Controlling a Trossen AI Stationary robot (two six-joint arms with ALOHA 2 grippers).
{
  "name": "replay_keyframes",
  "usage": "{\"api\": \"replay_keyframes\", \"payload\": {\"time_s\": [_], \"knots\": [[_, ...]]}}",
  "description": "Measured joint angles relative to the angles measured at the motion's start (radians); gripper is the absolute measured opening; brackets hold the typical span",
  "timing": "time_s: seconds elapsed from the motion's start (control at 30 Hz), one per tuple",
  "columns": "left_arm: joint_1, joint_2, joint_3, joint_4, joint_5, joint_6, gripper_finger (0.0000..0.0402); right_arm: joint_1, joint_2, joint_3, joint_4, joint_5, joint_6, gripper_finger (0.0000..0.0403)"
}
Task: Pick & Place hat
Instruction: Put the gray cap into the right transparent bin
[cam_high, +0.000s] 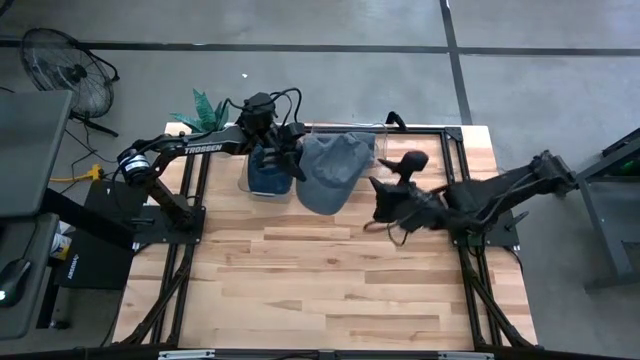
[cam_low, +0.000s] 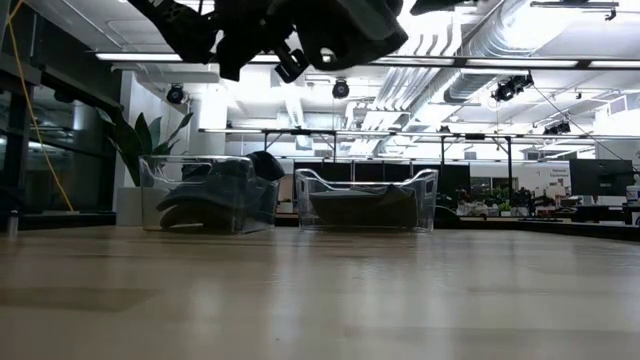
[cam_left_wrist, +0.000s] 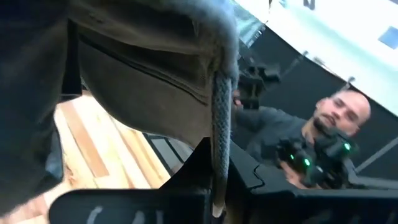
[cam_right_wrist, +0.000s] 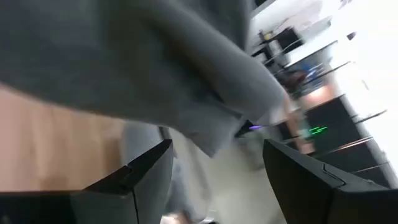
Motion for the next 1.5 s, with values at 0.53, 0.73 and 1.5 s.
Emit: {"api": "replay_keyframes", "payload": {"time_s": [0.53, 0.73, 1.5], "knots": [[-0.001, 0.0, 0.0, 0.002, 0.111, 0.144, 0.0004, -0.366, -0.275, 0.0, 0.04, -0.835, 0.383, 0.0243], [-0.001, 0.016, 0.0, 0.004, 0.112, 0.162, 0.0004, -0.521, -0.233, 0.007, 0.144, -1.082, 0.384, 0.0243], [0.0, 0.024, -0.002, -0.077, 0.106, 0.257, 0.0004, -0.715, 0.065, 0.479, -0.12, -1.392, 0.359, 0.0243]]}}
